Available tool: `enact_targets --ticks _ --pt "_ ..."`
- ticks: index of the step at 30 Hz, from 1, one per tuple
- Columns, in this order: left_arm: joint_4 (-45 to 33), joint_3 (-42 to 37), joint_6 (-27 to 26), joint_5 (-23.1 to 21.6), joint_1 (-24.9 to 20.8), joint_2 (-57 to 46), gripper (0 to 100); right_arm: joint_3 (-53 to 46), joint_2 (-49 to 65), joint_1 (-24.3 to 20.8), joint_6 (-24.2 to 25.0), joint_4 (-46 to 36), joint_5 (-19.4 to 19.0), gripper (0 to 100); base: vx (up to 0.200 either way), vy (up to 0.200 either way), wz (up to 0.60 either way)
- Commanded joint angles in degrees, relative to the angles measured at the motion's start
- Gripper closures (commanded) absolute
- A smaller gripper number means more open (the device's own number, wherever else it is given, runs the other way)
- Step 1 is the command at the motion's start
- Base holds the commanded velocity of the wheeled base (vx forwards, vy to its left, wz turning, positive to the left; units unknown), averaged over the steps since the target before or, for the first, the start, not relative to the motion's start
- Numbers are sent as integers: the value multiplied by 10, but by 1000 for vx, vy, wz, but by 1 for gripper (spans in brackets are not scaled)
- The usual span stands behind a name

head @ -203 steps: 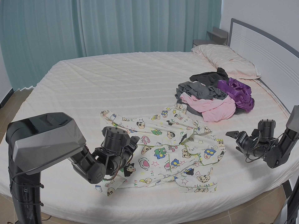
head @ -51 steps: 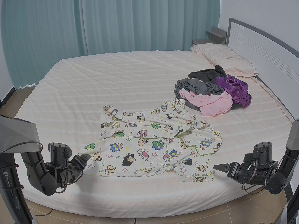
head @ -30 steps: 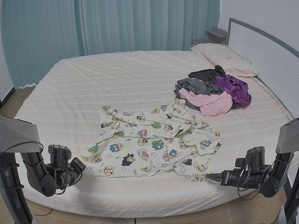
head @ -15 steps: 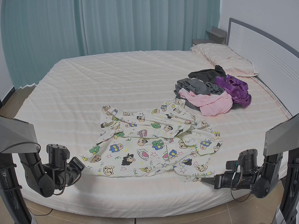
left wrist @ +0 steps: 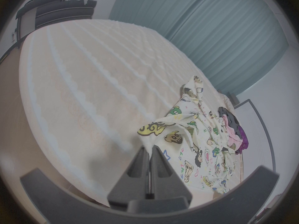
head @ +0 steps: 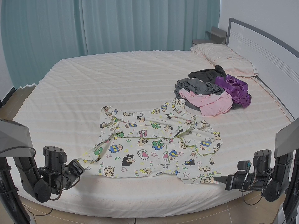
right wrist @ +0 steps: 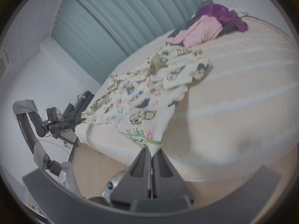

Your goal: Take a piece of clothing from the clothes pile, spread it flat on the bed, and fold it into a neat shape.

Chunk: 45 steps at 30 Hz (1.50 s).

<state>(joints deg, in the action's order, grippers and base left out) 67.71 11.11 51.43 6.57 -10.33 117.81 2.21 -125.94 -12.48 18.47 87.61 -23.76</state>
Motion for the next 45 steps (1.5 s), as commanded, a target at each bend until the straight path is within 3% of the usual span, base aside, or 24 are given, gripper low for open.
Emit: enact_targets --ticks 1,5,7,10,12,16,20,25,35,45 --pt "-1 7 -27 1 0 -72 100 -19 88 44 6 12 -16 100 0 0 0" --pt "-31 54 -35 9 11 -100 100 -9 124 56 31 11 -16 100 0 0 0" --pt "-82 81 -27 12 28 -128 100 -5 141 65 50 12 -16 100 0 0 0" --pt "-106 92 7 11 30 -147 100 3 156 78 70 13 -16 100 0 0 0" --pt "-108 100 71 9 38 -173 100 8 171 88 97 12 -19 100 0 0 0" --pt "-115 70 71 -9 38 -171 100 -17 169 93 97 12 -32 100 0 0 0" --pt "-122 16 9 -42 26 -122 100 -22 157 93 90 -24 -31 100 0 0 0" --pt "-120 -21 -71 -40 16 -43 100 -22 148 92 51 -84 -31 100 0 0 0" --pt "-119 -43 -102 -39 9 -14 100 -22 117 87 -34 -188 -24 100 0 0 0" --pt "-115 -54 -127 -38 3 17 100 -22 90 83 -63 -241 -16 100 0 0 0"
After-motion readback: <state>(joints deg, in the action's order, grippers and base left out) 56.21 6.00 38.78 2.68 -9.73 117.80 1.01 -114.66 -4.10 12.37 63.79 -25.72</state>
